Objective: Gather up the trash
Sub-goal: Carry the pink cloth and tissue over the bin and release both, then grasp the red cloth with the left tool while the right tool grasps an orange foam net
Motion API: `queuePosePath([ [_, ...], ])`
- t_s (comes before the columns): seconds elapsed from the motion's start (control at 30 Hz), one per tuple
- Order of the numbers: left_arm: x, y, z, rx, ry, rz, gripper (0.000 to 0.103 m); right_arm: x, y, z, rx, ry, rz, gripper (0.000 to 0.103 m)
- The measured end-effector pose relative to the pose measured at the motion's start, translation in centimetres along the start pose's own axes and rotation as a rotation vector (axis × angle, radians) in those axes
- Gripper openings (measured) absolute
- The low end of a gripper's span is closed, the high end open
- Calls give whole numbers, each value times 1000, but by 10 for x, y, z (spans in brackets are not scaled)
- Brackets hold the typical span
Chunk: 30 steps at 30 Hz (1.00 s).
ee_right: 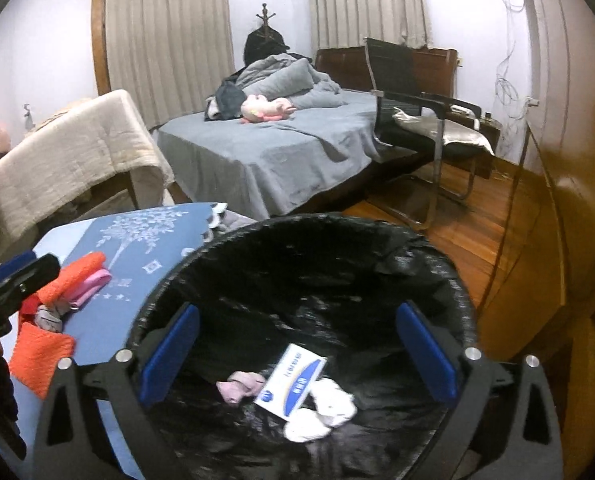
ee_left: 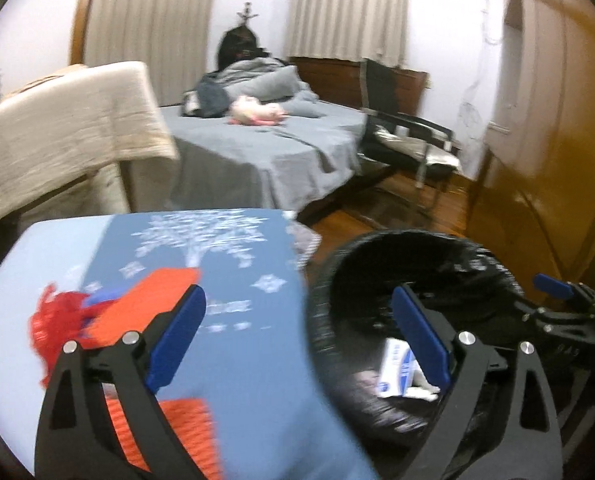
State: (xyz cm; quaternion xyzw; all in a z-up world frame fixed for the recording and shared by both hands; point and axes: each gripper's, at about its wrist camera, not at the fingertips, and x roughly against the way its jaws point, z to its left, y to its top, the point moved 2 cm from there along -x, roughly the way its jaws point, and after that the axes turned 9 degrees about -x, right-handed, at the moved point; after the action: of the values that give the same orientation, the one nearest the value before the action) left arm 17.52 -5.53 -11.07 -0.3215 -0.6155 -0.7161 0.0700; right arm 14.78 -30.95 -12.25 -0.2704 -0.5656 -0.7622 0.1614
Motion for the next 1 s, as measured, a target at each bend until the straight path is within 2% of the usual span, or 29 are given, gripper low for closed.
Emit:
queuePosePath([
  [0.43, 44, -37, 121, 88, 287, 37, 92, -24, -10, 128, 125, 199, 36, 97],
  [0.9, 53, -66, 194, 165, 410, 79, 91, -56, -34, 240, 229, 352, 104, 95],
  [1.0, 52, -69, 206, 181, 421, 86, 85, -62, -40, 258, 247, 385, 131, 90],
])
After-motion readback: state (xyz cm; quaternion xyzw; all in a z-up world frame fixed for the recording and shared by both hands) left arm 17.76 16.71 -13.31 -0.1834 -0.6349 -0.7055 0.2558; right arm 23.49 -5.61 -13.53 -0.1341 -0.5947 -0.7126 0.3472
